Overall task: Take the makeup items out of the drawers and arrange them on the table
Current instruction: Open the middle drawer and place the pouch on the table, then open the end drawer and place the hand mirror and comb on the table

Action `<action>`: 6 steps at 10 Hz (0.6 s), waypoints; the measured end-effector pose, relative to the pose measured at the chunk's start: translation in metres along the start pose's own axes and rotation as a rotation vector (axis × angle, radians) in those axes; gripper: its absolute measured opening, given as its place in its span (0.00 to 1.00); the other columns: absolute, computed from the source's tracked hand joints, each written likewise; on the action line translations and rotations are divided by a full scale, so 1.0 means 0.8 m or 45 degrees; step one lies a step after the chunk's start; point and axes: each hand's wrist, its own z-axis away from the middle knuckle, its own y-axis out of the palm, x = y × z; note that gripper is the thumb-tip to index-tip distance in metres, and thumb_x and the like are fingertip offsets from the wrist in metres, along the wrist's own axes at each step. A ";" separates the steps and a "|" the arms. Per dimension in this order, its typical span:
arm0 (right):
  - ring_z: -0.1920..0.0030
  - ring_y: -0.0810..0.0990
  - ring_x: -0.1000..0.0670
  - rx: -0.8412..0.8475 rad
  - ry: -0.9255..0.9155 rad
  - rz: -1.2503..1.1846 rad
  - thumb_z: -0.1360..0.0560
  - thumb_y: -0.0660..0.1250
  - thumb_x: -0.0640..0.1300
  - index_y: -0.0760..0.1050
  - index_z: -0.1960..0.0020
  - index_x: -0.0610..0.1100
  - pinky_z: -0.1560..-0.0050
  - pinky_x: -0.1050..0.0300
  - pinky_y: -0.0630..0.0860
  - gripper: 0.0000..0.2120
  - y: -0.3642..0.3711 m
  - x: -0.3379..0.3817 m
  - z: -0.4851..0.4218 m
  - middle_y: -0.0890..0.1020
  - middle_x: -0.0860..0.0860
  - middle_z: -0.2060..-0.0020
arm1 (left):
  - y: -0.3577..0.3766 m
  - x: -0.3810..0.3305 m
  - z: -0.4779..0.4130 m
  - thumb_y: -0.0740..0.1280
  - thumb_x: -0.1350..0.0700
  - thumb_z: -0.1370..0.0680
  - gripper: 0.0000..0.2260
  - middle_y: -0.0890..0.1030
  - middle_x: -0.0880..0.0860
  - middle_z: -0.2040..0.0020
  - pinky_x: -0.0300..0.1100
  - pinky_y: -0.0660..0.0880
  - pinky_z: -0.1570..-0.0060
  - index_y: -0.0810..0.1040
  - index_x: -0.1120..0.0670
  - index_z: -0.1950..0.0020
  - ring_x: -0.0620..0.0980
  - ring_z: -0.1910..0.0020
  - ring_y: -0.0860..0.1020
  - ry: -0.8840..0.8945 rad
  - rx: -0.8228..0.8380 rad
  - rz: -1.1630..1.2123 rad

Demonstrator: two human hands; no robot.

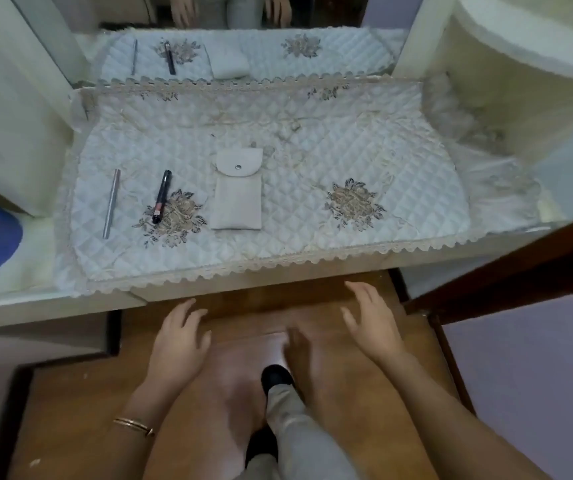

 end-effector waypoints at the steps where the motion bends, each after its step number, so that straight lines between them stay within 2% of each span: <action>1: 0.35 0.71 0.46 0.120 0.302 -0.246 0.24 0.63 0.42 0.63 0.30 0.43 0.35 0.52 0.68 0.24 0.028 -0.040 0.097 0.71 0.45 0.33 | 0.043 0.016 0.067 0.63 0.53 0.24 0.18 0.70 0.56 0.32 0.43 0.67 0.38 0.71 0.56 0.35 0.55 0.34 0.69 -0.140 0.515 0.114; 2: 0.41 0.75 0.44 0.216 0.636 -0.457 0.25 0.64 0.39 0.67 0.34 0.37 0.41 0.54 0.71 0.21 0.063 -0.078 0.195 0.76 0.42 0.40 | 0.083 0.028 0.135 0.62 0.52 0.23 0.09 0.79 0.56 0.47 0.42 0.69 0.51 0.76 0.52 0.47 0.55 0.45 0.77 -0.191 0.779 0.204; 3: 0.50 0.77 0.45 0.198 1.062 -0.725 0.25 0.64 0.37 0.71 0.39 0.33 0.49 0.50 0.72 0.16 0.098 -0.120 0.289 0.78 0.43 0.52 | 0.115 0.045 0.193 0.63 0.57 0.22 0.10 0.74 0.49 0.63 0.46 0.71 0.53 0.71 0.48 0.64 0.50 0.56 0.74 -0.223 1.003 0.248; 4: 0.53 0.74 0.45 0.210 1.375 -0.931 0.26 0.65 0.40 0.69 0.36 0.37 0.54 0.54 0.70 0.20 0.118 -0.154 0.360 0.75 0.43 0.52 | 0.127 0.042 0.234 0.63 0.61 0.23 0.15 0.72 0.52 0.67 0.43 0.67 0.59 0.71 0.52 0.69 0.48 0.63 0.69 -0.356 0.991 0.403; 5: 0.60 0.75 0.47 0.188 1.511 -1.020 0.26 0.64 0.41 0.69 0.37 0.39 0.62 0.57 0.70 0.18 0.118 -0.180 0.404 0.76 0.42 0.50 | 0.141 0.035 0.252 0.62 0.58 0.22 0.11 0.73 0.53 0.66 0.40 0.64 0.69 0.72 0.55 0.65 0.49 0.67 0.70 -0.564 0.955 0.454; 6: 0.59 0.75 0.45 0.142 1.595 -1.131 0.28 0.66 0.40 0.71 0.38 0.37 0.56 0.53 0.71 0.19 0.114 -0.217 0.424 0.78 0.40 0.50 | 0.171 0.027 0.242 0.62 0.57 0.22 0.08 0.75 0.55 0.66 0.39 0.60 0.71 0.73 0.59 0.59 0.50 0.69 0.69 -0.655 0.826 0.455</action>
